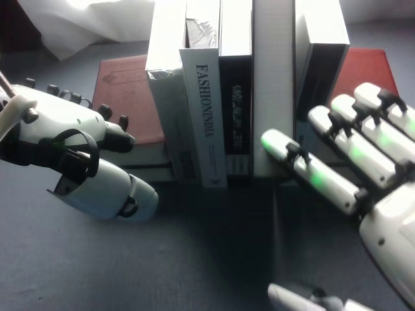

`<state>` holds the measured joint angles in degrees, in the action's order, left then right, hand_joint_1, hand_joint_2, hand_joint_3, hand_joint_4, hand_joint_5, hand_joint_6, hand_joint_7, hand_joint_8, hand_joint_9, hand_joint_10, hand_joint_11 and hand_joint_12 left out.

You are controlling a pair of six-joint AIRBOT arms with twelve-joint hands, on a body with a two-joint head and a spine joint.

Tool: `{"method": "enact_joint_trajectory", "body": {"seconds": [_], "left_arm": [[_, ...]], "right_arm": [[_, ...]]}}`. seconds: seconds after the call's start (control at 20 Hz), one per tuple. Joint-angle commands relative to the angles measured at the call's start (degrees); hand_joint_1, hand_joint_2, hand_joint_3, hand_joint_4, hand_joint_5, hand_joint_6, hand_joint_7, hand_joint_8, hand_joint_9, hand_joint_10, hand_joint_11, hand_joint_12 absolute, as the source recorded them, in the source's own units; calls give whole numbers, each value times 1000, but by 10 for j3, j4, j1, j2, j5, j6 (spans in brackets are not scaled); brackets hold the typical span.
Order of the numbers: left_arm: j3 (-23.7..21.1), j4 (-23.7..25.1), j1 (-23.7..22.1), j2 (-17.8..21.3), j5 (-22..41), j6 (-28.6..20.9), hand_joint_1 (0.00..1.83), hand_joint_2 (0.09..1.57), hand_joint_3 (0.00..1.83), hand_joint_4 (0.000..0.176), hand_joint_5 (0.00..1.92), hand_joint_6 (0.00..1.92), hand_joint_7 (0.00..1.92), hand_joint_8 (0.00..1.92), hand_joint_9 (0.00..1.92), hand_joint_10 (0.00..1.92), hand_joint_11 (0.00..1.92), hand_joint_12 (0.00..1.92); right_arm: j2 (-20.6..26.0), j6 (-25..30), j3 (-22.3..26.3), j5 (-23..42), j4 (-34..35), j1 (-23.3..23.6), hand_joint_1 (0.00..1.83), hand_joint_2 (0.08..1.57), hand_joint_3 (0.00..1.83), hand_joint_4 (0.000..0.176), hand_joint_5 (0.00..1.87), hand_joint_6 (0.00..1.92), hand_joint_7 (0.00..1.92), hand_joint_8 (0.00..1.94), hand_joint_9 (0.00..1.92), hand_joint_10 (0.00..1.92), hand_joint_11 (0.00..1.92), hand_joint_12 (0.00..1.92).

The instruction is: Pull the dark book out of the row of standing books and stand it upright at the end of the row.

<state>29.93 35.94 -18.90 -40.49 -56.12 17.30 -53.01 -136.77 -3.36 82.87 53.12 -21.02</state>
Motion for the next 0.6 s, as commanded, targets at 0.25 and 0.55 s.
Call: {"method": "enact_joint_trajectory", "body": {"seconds": [0.25,0.55], "left_arm": [[0,33,-6,5,19,4,0,1258,5,0,119,5,81,6,45,6,41,22],[0,33,-6,5,19,4,0,1256,2,0,116,7,91,8,54,7,43,25]], "right_arm": [[9,-24,48,9,-19,-32,0,1069,9,0,0,0,0,0,0,0,0,0],[13,-24,55,-1,-19,-54,0,1081,12,0,0,0,0,0,0,0,0,0]]}}
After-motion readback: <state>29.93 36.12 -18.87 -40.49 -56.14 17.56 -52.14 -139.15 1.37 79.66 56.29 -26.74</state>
